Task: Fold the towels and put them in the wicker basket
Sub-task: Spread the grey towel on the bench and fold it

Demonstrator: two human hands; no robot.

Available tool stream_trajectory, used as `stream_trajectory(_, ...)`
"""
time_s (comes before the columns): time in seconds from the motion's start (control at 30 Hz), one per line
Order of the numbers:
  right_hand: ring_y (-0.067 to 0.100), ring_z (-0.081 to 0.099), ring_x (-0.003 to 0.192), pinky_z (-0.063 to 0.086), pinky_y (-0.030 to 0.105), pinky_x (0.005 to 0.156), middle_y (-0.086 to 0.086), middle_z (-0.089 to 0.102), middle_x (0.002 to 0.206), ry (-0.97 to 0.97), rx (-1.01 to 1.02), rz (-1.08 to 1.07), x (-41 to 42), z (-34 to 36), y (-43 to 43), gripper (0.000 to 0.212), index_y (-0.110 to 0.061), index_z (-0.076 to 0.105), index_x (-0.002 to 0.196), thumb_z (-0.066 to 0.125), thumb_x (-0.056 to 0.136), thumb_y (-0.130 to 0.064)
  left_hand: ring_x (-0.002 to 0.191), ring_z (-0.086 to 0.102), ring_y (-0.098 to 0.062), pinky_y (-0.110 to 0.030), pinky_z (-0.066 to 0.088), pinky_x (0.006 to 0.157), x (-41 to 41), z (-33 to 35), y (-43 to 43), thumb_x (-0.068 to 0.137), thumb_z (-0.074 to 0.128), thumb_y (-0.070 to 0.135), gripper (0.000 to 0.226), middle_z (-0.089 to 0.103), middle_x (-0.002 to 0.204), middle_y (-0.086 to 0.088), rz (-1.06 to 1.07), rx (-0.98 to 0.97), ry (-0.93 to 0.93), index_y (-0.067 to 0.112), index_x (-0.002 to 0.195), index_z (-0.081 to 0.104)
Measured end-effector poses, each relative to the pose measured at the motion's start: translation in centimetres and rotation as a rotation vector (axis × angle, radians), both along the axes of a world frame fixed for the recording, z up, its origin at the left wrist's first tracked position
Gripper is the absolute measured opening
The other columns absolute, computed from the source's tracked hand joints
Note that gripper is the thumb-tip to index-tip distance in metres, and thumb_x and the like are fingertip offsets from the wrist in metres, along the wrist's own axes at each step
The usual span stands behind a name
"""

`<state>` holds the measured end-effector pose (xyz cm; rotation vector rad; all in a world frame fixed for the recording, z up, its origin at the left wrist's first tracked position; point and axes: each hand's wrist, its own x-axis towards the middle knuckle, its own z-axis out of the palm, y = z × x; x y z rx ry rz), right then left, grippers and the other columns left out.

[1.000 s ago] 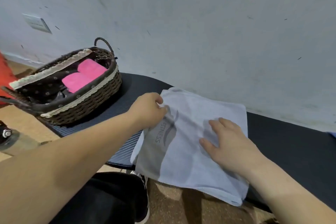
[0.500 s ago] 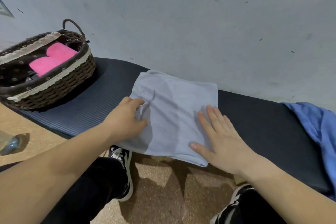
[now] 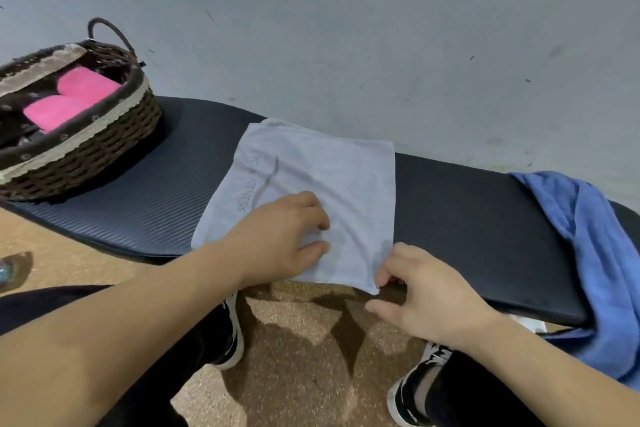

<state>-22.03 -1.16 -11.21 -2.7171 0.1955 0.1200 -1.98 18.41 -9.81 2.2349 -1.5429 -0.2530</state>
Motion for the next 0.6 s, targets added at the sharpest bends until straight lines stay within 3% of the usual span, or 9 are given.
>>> stream_trajectory(0.13, 0.013, 0.056, 0.083, 0.045, 0.025, 0.062, -0.013, 0.048, 0.088, -0.131, -0.095, 0.007, -0.2, -1.0, 1.0, 0.013, -0.03, 0.06, 0.086, 0.057, 0.085, -0.043, 0.116, 0.058, -0.015, -0.039, 0.053, 0.092, -1.2, -1.3, -1.7, 0.094, 0.06, 0.043, 0.037, 0.058, 0.131, 0.009, -0.09, 0.098, -0.019, 0.025, 0.125, 0.066)
stream_trajectory(0.2, 0.008, 0.053, 0.079, 0.047, 0.025, 0.063, -0.014, 0.049, 0.085, -0.177, 0.03, -0.05, -0.2, -0.9, 1.3, 0.006, -0.03, 0.058, 0.082, 0.061, 0.085, -0.035, 0.114, 0.06, -0.015, -0.039, 0.054, 0.091, -0.7, -1.4, -1.9, 0.092, 0.06, 0.043, 0.037, 0.06, 0.129, 0.01, -0.088, 0.095, -0.036, 0.025, 0.123, 0.068)
stream_trajectory(0.37, 0.009, 0.049, 0.055, 0.041, 0.022, 0.053, -0.013, 0.053, 0.063, -0.186, 0.344, -0.271, -0.3, 0.9, 2.4, 0.028, -0.028, 0.049, 0.069, 0.073, 0.079, -0.018, 0.108, 0.063, -0.011, -0.037, 0.054, 0.089, -0.3, -1.2, -1.8, 0.091, 0.061, 0.043, 0.033, 0.065, 0.122, 0.013, -0.06, 0.084, 0.051, 0.025, 0.117, 0.07)
stream_trajectory(0.43, 0.008, 0.049, 0.049, 0.042, 0.024, 0.051, -0.014, 0.056, 0.058, -0.075, 0.328, -0.294, -0.5, 1.8, 3.0, 0.024, -0.026, 0.051, 0.071, 0.073, 0.08, -0.022, 0.111, 0.063, -0.011, -0.037, 0.054, 0.091, -0.3, -1.2, -1.6, 0.093, 0.061, 0.041, 0.031, 0.065, 0.124, 0.013, -0.059, 0.096, 0.073, 0.025, 0.117, 0.071)
stream_trajectory(0.53, 0.002, 0.055, 0.057, 0.042, 0.023, 0.057, -0.024, 0.062, 0.064, 0.176, 0.159, -0.243, -0.3, 4.1, 3.1, 0.03, -0.025, 0.055, 0.07, 0.074, 0.08, -0.045, 0.114, 0.062, -0.01, -0.034, 0.053, 0.096, 0.0, -1.0, -1.1, 0.094, 0.063, 0.028, 0.027, 0.065, 0.128, 0.011, -0.066, 0.102, 0.117, 0.021, 0.118, 0.073)
stream_trajectory(0.6, 0.003, 0.055, 0.057, 0.044, 0.024, 0.058, -0.018, 0.065, 0.065, 0.142, 0.146, -0.282, 0.6, 5.4, 2.4, 0.033, -0.025, 0.056, 0.071, 0.072, 0.08, -0.052, 0.105, 0.064, -0.01, -0.033, 0.054, 0.092, 0.5, -0.7, -0.6, 0.095, 0.063, 0.023, 0.024, 0.065, 0.12, 0.012, -0.024, 0.08, 0.124, 0.021, 0.116, 0.073)
